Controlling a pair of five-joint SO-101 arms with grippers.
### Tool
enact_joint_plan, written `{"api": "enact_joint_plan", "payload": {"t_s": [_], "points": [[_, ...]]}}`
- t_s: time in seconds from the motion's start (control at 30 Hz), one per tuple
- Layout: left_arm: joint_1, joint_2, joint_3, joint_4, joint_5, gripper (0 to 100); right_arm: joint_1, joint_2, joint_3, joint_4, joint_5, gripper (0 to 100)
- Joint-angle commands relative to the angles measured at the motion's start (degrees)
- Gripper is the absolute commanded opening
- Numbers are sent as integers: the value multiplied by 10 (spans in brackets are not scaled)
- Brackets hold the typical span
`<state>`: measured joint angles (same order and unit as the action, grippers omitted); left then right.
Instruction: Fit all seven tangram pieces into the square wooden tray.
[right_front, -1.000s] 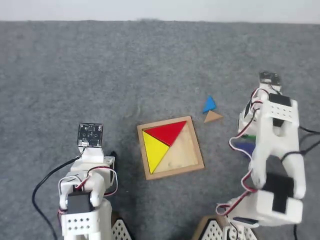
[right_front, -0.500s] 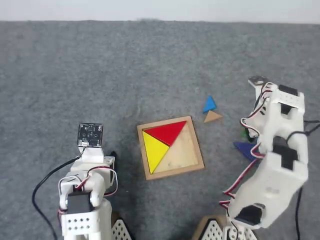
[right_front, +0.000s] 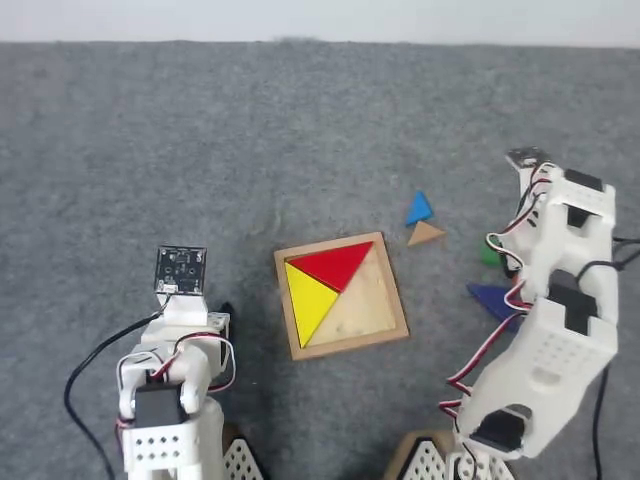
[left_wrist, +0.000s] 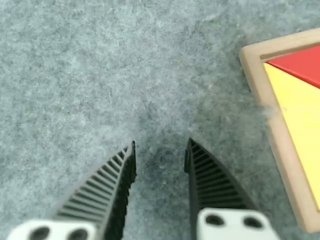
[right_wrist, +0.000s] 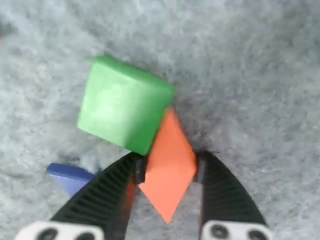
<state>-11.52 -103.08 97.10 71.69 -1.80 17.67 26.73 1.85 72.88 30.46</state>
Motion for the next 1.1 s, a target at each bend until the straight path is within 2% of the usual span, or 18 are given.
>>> {"api": "enact_joint_plan", "payload": {"t_s": [0.0, 0.27, 0.53, 0.63, 0.83, 1.07], "points": [[4, -6, -7, 4, -5, 150, 6, -21, -16, 0, -24, 54], [4, -6, -7, 4, -5, 150, 23, -161, -16, 82, -25, 47], [4, -6, -7, 4, -5, 150, 10, -291, 105, 56, -39, 46], [4, -6, -7, 4, -5, 150, -37, -363, 160, 46, -29, 47], [4, -6, -7, 4, -5, 150, -212, -486, 245, 51, 0, 47], [4, -6, -7, 4, -5, 150, -402, -451, 242, 49, 24, 47]]}}
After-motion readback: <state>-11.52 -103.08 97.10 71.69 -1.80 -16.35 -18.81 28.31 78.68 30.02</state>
